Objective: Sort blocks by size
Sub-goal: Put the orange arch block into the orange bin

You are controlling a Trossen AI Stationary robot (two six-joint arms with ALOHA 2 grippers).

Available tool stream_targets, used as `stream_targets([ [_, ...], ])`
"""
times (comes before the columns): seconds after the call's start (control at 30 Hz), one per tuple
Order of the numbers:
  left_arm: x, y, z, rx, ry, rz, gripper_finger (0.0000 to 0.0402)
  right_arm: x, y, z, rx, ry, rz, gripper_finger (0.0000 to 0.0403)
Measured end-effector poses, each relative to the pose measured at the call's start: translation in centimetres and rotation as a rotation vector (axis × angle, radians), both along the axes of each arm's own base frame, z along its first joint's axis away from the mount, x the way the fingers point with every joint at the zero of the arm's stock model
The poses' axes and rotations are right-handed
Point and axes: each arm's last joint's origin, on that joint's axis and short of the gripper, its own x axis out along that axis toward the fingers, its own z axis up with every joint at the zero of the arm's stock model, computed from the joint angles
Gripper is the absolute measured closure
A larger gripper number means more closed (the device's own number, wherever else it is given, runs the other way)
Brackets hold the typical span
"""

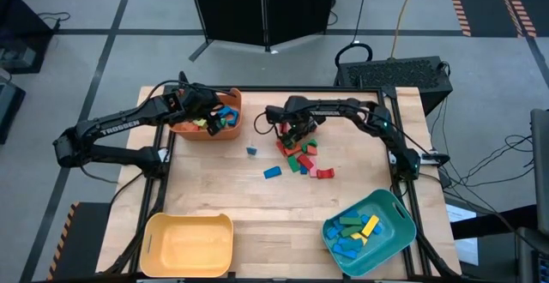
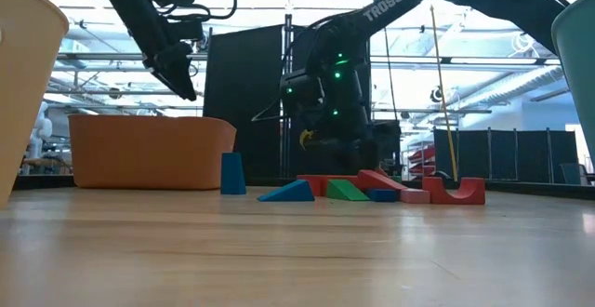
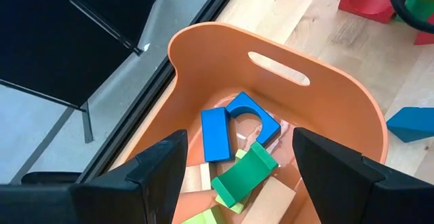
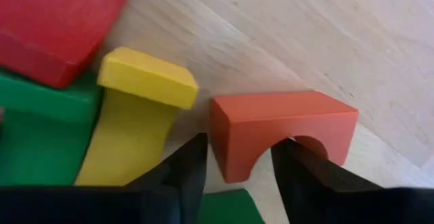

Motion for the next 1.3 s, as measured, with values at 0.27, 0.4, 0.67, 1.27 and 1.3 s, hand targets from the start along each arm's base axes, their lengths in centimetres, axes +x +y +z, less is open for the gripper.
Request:
stream_targets([
  [0.27,0.0,0.0,0.0,0.004,-0.007,0.000,0.0134,0.0,-0.3,0.0,-0.009,-0.006,-0.012,0.0365],
  [0.4,0.1,0.0,0.0,0.006,-0.005,-0.003,0.0134,0.1,-0.3,0.0,-0.012,-0.016,0.007,0.0380],
  [0.67,0.2,0.1,0.2,0.071,0.029,-0.086,0.0134,0.1,0.0,1.6,-0.041,-0.052,0.078,0.0368],
  [1.27,2.9,-1.9,1.7,0.161,-0.158,-0.572,0.0134,-1.1,3.8,13.4,-0.054,-0.469,0.451,0.0377],
  [1.3,3.0,-2.2,1.8,0.164,-0.173,-0.606,0.0134,-1.0,4.4,13.6,-0.026,-0.493,0.485,0.0377],
])
